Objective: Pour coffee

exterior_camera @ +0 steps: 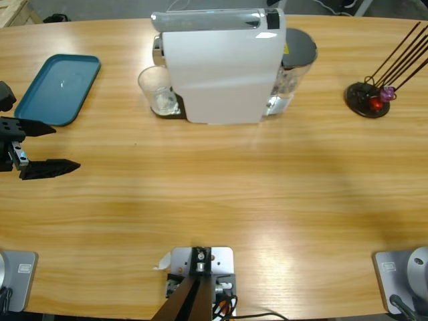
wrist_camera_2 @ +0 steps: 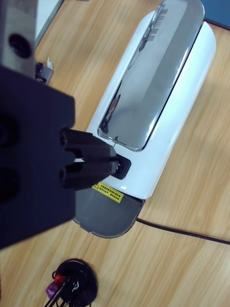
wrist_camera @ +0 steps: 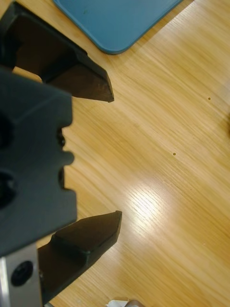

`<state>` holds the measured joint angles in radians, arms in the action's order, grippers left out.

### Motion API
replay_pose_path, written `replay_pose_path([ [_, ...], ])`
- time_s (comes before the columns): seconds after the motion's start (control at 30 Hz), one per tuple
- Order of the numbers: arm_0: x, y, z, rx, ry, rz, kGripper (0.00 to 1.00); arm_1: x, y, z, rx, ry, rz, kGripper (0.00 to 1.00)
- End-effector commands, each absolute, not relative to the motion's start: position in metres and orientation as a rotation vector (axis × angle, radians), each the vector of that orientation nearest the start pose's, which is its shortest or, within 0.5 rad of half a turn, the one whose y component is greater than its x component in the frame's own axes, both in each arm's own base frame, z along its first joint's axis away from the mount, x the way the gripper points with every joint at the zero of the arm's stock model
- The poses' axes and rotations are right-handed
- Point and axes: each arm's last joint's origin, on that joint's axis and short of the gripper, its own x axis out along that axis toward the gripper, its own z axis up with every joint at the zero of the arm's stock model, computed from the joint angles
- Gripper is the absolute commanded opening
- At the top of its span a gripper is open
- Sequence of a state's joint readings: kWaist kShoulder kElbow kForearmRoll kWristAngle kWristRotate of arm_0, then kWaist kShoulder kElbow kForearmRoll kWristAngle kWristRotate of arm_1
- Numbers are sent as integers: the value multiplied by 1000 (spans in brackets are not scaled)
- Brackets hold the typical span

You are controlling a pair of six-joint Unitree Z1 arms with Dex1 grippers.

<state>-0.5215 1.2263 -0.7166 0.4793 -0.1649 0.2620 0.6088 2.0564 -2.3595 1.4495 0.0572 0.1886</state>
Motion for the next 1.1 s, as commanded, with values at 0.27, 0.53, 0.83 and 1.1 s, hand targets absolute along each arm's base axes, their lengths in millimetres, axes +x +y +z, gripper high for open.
replay_pose_path([
  [0.27, 140, -91, 263, 420, 963, -751, 996, 351, 238, 385, -184, 1280, 460, 0],
  [0.53, 141, -92, 262, 421, 966, -752, 995, 354, 241, 374, -184, 1320, 466, 0],
  [0.83, 141, -91, 263, 420, 965, -752, 996, 352, 239, 370, -194, 1353, 451, 0],
  [1.1, 140, -91, 264, 419, 955, -752, 996, 284, 209, 502, -197, 891, 456, 0],
])
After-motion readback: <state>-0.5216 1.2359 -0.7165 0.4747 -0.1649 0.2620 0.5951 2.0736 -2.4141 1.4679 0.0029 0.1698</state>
